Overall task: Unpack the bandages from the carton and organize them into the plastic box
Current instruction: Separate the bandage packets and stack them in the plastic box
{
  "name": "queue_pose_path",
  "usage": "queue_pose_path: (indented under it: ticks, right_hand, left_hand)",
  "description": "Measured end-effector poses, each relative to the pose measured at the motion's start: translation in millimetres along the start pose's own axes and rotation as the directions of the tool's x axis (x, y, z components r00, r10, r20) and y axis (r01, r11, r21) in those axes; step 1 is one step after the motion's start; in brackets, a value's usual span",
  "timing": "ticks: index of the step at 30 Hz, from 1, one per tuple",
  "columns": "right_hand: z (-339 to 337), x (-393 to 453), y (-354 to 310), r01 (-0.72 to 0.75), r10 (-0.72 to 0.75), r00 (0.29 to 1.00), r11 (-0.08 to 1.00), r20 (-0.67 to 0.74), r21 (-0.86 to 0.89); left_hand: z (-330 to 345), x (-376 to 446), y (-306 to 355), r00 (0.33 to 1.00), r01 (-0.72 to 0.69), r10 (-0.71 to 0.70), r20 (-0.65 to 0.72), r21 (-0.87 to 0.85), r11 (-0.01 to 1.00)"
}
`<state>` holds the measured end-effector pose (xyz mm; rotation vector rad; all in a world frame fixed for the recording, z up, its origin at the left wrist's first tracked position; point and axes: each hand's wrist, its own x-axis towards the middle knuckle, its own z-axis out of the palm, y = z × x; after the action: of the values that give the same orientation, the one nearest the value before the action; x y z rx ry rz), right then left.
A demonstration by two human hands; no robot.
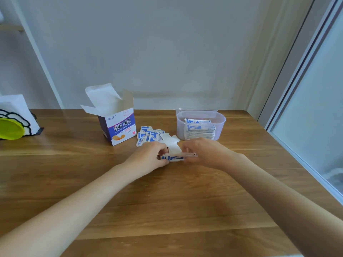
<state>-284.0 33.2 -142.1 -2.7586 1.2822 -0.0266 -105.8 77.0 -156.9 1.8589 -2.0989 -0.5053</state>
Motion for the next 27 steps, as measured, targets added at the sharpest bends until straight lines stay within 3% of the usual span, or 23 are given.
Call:
queue_pose_path:
  ticks: [3, 7, 13, 17, 20, 24, 27]
  right_hand:
    - [-2, -1, 9, -0.07, 0.067, 0.997, 0.994, 0.03, 0.084]
    - [-1, -2, 11, -0.086, 0.093, 0.995, 0.981, -0.034, 0.174]
    - [6, -7, 10, -0.045, 0.054, 0.995, 0.994, -0.087, 0.104]
    - [10, -7, 13, -0.058, 0.063, 0.993, 0.997, -0.102, 0.049]
    - [10, -5, 14, -0.036, 0.067, 0.987, 0.977, -0.144, 0.208]
    - [-18, 0, 23, -0.019, 0.196, 0.914, 0.895, -0.355, 0.446]
    - [-43, 15, 38, -0.052, 0.321, 0.823, 0.864, -0.469, 0.5]
  left_hand:
    - [-1, 2, 2, 0.999, 0.021, -0.023, -0.03, -0.053, 0.998]
    - [0, 4, 4, 0.997, 0.007, -0.012, -0.082, -0.06, 0.998]
    - [8, 3, 0, 0.985, 0.047, -0.074, -0.154, -0.173, 0.984]
    - [11, 6, -1, 0.98, 0.03, -0.058, -0.189, -0.149, 0.988]
    - [8, 10, 2, 0.982, 0.002, -0.027, -0.185, -0.135, 0.991]
    - [-15, 34, 14, 0.955, -0.048, -0.046, -0.292, -0.304, 0.951]
    - [-33, 61, 33, 0.922, -0.07, -0.09, -0.376, -0.391, 0.918]
